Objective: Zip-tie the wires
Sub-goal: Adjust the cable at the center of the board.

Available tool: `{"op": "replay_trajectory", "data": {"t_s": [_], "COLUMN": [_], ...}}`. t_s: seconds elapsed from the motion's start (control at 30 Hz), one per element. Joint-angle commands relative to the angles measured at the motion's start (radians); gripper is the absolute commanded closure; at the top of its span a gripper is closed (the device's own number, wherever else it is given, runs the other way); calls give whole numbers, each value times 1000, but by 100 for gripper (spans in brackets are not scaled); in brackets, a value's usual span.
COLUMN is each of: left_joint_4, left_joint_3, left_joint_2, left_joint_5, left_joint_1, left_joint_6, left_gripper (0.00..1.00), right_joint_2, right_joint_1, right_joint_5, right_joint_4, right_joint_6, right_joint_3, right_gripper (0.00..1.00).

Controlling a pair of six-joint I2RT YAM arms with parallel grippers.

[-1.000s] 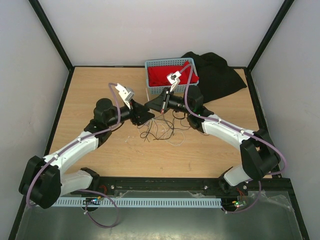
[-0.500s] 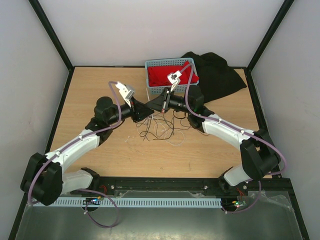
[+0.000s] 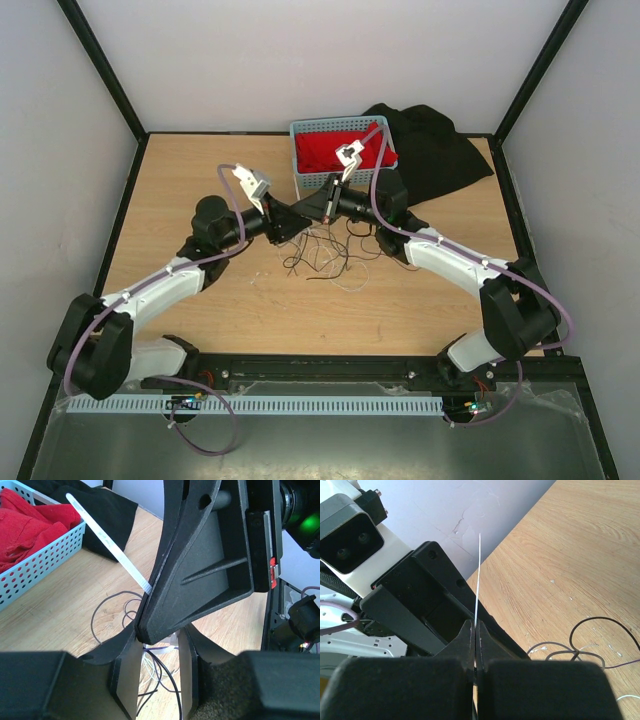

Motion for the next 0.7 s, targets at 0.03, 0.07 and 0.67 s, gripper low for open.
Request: {"op": "replay_trajectory", "data": {"t_s": [0.03,0.07,0.67], "left_joint_4": [77,88,121], "left_joint_3": [-28,-30,-84], "left_joint_2": [46,51,46], "left_joint_5": [88,89,82], "left_joint_1": [-28,-28,-29], "left_joint_6": [-36,-38,-53], "left_gripper": [64,66,94], "right_joint_2": [0,1,7], "right_joint_1": [5,5,2], "right_joint_5": [15,16,30], "right_joint_4": [68,69,55], "right_joint_6": [29,29,2], "right_joint_3": [60,59,100], "right_gripper": [100,100,100]}}
